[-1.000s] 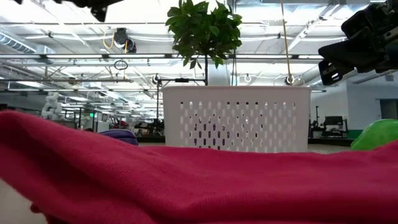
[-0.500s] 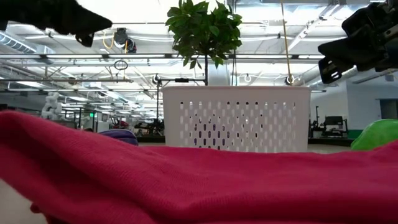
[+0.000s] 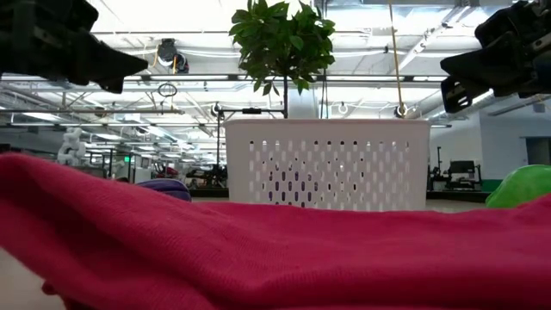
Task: Pick and placing Produce into tupperware
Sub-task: Put the green pear into the white bin
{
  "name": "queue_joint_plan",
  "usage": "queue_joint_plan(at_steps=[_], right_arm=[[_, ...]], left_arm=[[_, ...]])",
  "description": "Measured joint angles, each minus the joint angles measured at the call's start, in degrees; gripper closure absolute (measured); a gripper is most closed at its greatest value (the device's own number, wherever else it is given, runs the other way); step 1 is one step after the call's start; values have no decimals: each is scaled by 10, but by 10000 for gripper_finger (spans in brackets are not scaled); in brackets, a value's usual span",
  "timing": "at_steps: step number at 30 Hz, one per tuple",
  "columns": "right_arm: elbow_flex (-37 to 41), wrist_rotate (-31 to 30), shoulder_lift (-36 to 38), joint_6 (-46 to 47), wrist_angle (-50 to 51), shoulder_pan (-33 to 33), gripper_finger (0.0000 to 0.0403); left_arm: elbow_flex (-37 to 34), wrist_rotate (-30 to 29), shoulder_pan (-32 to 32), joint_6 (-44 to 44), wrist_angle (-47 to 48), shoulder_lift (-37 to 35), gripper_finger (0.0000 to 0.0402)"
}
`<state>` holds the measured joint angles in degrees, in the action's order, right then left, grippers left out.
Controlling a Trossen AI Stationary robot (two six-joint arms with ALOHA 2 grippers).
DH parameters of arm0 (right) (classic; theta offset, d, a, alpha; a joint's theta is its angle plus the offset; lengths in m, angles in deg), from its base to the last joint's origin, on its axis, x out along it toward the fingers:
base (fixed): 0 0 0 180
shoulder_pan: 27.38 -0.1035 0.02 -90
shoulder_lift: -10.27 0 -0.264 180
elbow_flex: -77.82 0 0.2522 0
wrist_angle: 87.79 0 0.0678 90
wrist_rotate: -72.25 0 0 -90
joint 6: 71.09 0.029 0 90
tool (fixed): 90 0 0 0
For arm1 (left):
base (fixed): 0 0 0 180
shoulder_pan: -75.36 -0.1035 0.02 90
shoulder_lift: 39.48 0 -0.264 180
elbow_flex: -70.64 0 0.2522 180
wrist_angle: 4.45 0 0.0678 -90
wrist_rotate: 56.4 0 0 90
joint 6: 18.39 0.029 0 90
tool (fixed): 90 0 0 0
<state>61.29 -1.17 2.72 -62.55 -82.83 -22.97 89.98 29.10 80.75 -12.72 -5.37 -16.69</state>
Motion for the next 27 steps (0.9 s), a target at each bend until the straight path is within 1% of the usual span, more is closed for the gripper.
queue_joint_plan(at_steps=[7, 10, 13, 18, 23, 27], right_arm=[[0, 0, 0, -16, 0, 0, 403], [0, 0, 0, -17, -1, 0, 403], [0, 0, 0, -17, -2, 0, 403], [0, 1, 0, 3, 0, 0, 403], [0, 1, 0, 0, 0, 0, 403], [0, 1, 0, -22, -20, 0, 403]], left_arm=[[-13, -1, 0, -11, 0, 0, 401], [-13, -16, 0, -29, 1, 0, 401], [-13, -18, 0, -43, 17, 0, 401], [-13, -31, 0, -58, 33, 1, 398], [-13, -31, 0, -23, 36, 1, 390], [-13, -32, 0, 13, 36, 1, 396]])
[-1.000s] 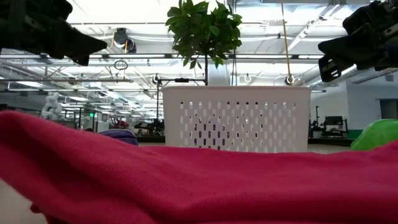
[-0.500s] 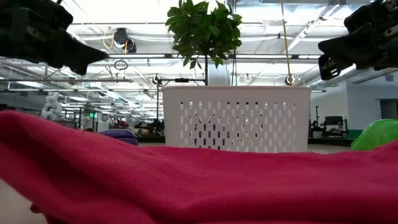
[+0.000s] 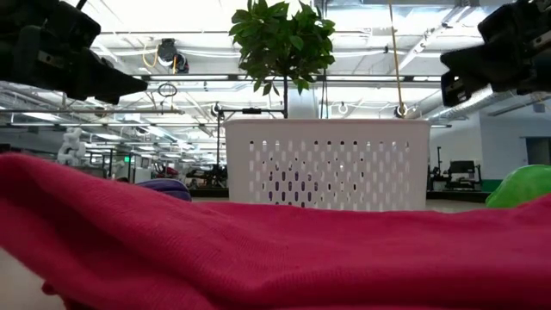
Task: Pick and placing Produce into tupperware
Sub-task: Put the green pear into the white bin
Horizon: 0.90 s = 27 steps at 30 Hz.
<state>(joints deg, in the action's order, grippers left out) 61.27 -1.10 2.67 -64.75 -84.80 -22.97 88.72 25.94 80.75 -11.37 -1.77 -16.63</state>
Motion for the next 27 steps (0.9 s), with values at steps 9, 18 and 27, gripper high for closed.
queue_joint_plan(at_steps=[9, 18, 27], right_arm=[[-47, 19, -8, 12, -2, 0, 403], [-117, 17, -85, 11, 42, 0, 403], [-205, 29, -178, 0, 67, -15, 403]], left_arm=[[0, 0, 0, 1, 0, 0, 384], [0, 0, 0, 2, -2, 0, 397], [0, 0, 0, 2, -12, 0, 381]])
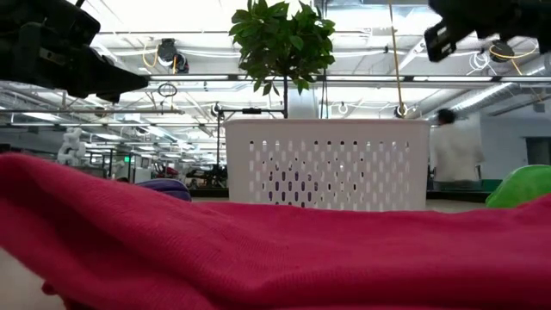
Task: Pick and placing Produce into tupperware
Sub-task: Put the green pear into the white bin
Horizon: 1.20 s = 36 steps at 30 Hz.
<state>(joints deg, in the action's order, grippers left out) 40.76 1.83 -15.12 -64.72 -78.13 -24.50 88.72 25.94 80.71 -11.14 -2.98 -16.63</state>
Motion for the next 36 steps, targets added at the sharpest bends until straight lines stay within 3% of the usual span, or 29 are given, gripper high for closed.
queue_joint_plan(at_steps=[16, 21, 36], right_arm=[[-159, -2, -116, 22, 109, -70, 403], [-191, -61, -126, 13, 133, -87, 403], [-309, -80, -203, 9, 234, -116, 403]], left_arm=[[0, -1, 0, 0, 0, 0, 393], [0, -4, 0, 0, 0, 0, 379], [0, -5, 0, 0, 0, 0, 392]])
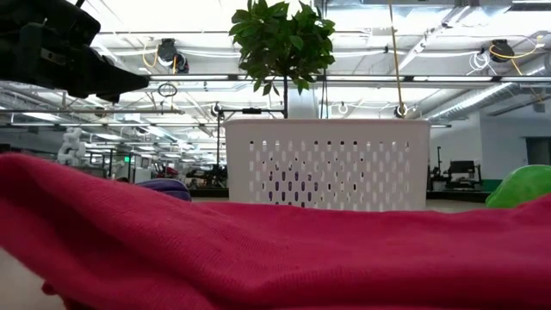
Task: Pick and placing Produce into tupperware
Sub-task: Put the green pear into the white bin
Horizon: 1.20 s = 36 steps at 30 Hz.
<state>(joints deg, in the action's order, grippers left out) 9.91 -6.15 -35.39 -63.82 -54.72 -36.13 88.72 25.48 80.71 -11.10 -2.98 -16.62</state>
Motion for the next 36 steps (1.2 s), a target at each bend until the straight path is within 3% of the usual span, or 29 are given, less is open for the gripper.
queue_joint_plan(at_steps=[7, 17, 25, 36], right_arm=[[-32, 0, -32, 44, 80, 0, 403], [-80, -14, -98, 117, 204, 17, 403], [-96, -11, -140, 180, 271, 15, 403], [-96, -26, -171, 279, 323, 15, 403]], left_arm=[[0, 0, 0, 0, 0, 0, 379], [0, 0, 0, 0, 0, 0, 399], [0, 0, 0, 5, 0, 0, 379], [0, 0, 0, 5, 1, 0, 400]])
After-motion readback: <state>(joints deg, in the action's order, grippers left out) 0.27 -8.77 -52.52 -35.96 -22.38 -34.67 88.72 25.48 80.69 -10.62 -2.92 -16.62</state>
